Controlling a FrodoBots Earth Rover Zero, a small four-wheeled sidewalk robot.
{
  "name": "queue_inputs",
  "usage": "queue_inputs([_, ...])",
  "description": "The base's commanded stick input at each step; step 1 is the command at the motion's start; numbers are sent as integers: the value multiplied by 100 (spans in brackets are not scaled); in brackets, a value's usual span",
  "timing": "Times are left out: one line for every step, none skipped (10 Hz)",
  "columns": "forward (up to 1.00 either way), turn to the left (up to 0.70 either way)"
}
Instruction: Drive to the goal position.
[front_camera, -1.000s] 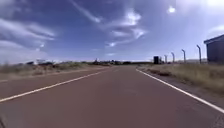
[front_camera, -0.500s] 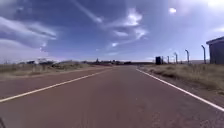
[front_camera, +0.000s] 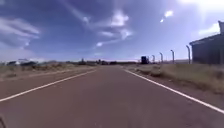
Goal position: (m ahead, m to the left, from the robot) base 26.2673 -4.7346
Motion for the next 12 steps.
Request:
queue_inputs([100, 0])
queue_inputs([100, 0])
queue_inputs([100, 0])
queue_inputs([100, 0])
queue_inputs([100, 0])
queue_inputs([100, 0])
queue_inputs([100, 0])
queue_inputs([100, 0])
queue_inputs([100, 0])
queue_inputs([100, 0])
queue_inputs([100, 0])
queue_inputs([100, 0])
